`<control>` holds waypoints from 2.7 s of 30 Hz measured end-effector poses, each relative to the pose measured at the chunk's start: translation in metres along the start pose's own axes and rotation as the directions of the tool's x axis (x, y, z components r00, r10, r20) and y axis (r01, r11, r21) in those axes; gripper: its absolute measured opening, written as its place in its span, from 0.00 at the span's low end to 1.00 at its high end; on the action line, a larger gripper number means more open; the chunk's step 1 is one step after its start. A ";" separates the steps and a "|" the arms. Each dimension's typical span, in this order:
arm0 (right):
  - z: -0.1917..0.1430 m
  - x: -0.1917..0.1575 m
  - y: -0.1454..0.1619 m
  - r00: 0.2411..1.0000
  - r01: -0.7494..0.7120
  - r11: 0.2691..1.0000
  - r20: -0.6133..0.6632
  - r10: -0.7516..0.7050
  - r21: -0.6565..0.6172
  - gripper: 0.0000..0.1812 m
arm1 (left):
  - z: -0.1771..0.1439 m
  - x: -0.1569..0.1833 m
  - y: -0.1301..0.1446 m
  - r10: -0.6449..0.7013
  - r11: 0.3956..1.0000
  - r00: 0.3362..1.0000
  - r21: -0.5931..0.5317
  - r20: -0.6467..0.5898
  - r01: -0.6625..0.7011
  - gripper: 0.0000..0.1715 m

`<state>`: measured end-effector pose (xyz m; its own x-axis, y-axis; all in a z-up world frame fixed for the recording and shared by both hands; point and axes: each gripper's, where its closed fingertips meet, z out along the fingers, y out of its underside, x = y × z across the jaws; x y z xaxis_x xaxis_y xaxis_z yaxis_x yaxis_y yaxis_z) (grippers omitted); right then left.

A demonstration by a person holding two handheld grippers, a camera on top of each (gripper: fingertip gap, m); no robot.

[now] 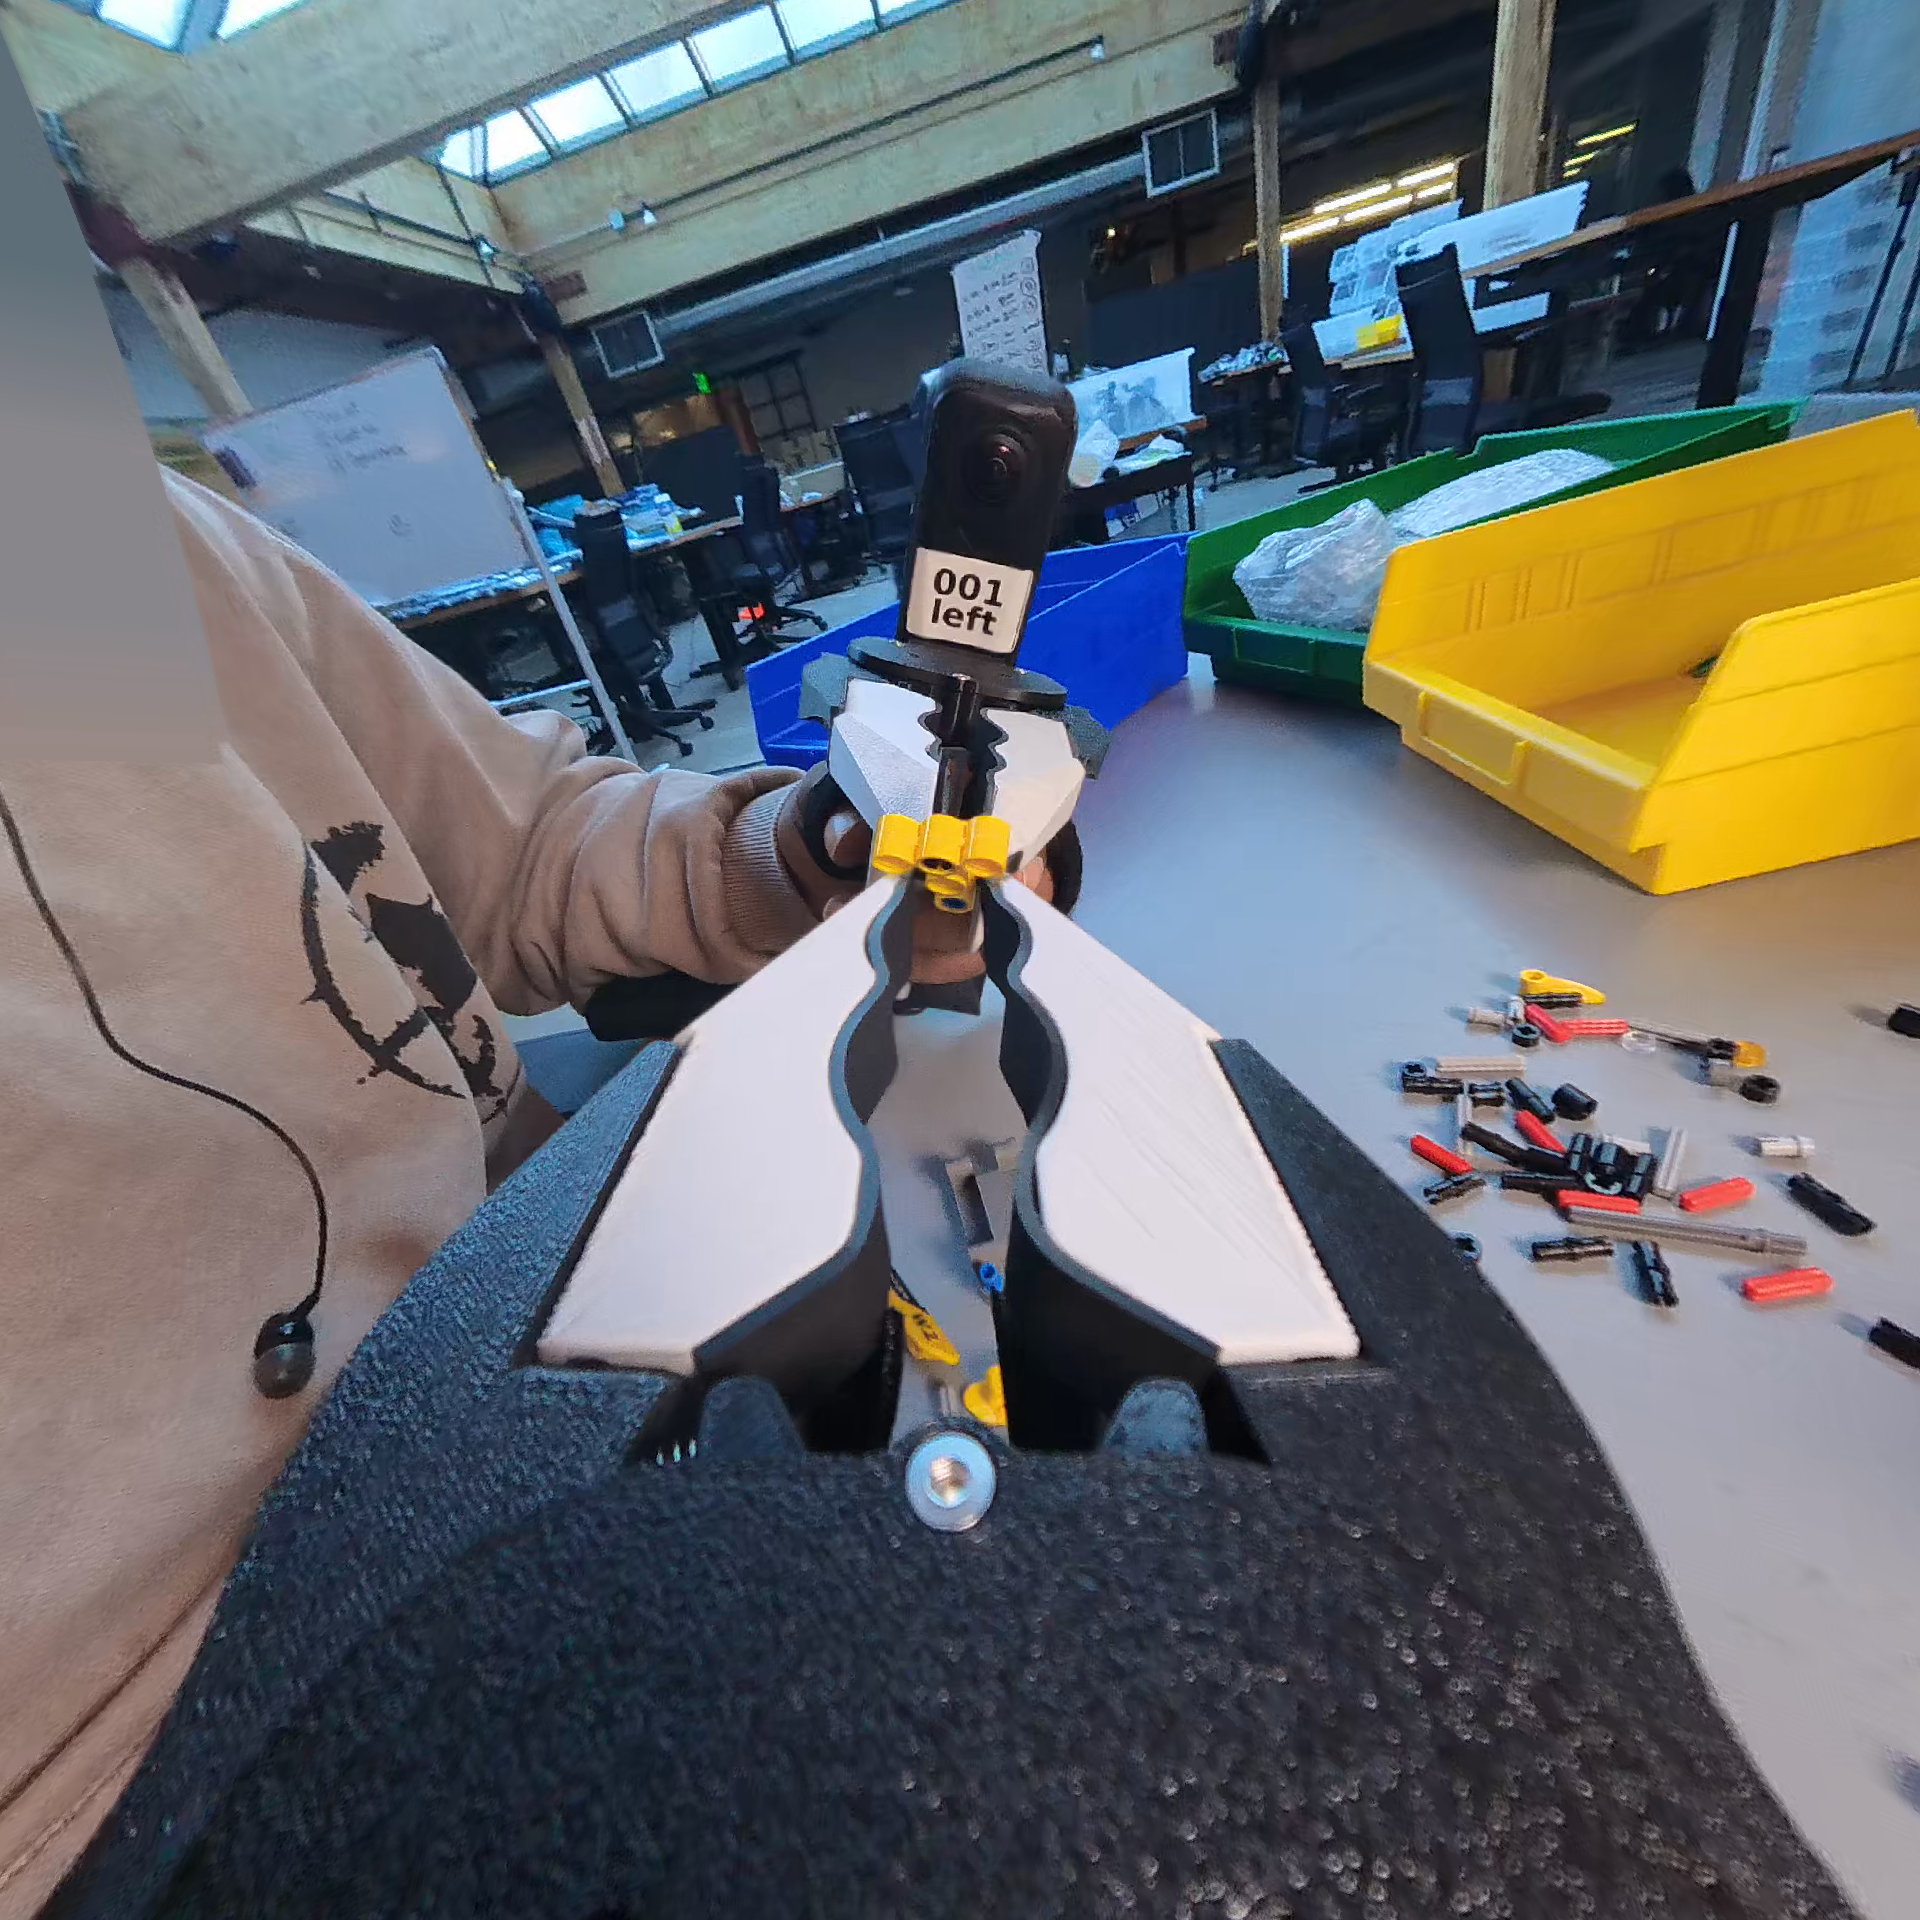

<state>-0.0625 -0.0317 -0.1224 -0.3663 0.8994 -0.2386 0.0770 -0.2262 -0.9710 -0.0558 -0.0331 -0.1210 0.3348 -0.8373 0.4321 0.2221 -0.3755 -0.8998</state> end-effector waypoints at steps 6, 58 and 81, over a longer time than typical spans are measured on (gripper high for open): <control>0.002 -0.003 -0.001 0.997 -0.066 0.997 0.032 0.065 0.029 0.03 | -0.002 0.004 0.003 0.096 0.994 0.995 -0.053 0.031 -0.094 0.04; -0.051 0.047 0.112 0.908 0.266 0.658 -0.046 -0.416 -0.704 0.10 | -0.001 -0.025 0.027 0.231 0.961 0.960 -0.191 0.160 -0.200 0.03; -0.018 -0.014 0.028 0.956 0.284 0.912 0.013 -0.294 -0.297 0.02 | 0.018 0.007 0.037 0.410 0.896 0.911 -0.201 0.040 -0.395 0.03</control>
<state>-0.0381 -0.0435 -0.1465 -0.3848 0.9212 0.0573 0.2416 0.1604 -0.9570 -0.0288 -0.0456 -0.1506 0.4325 -0.9012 0.0270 -0.1173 -0.0859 -0.9894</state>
